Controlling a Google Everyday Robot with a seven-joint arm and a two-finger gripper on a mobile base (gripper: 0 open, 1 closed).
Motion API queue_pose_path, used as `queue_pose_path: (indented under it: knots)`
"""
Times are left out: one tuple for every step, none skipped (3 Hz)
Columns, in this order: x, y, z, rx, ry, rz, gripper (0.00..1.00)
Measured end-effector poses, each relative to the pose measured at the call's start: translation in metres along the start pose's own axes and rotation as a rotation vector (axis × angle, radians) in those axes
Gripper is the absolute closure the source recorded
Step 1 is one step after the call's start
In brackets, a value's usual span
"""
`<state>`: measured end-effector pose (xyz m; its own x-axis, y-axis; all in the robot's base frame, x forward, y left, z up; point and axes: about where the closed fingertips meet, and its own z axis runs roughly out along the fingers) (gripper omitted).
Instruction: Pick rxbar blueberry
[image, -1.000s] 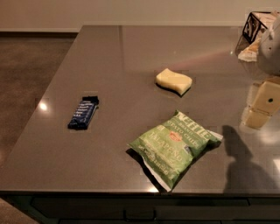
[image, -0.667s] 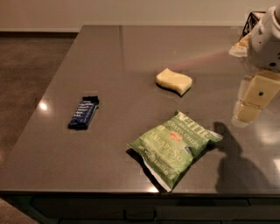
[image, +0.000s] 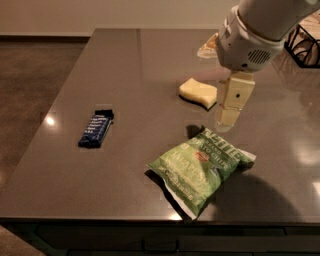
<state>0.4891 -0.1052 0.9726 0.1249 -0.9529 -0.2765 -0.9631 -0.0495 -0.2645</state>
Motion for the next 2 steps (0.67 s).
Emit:
queue_pose_path:
  knots:
    - [-0.05,-0.009,0.029,-0.053,-0.043,-0.188,0.0]
    - [-0.1,-0.01,0.058,-0.096,-0.059,-0.383,0.0]
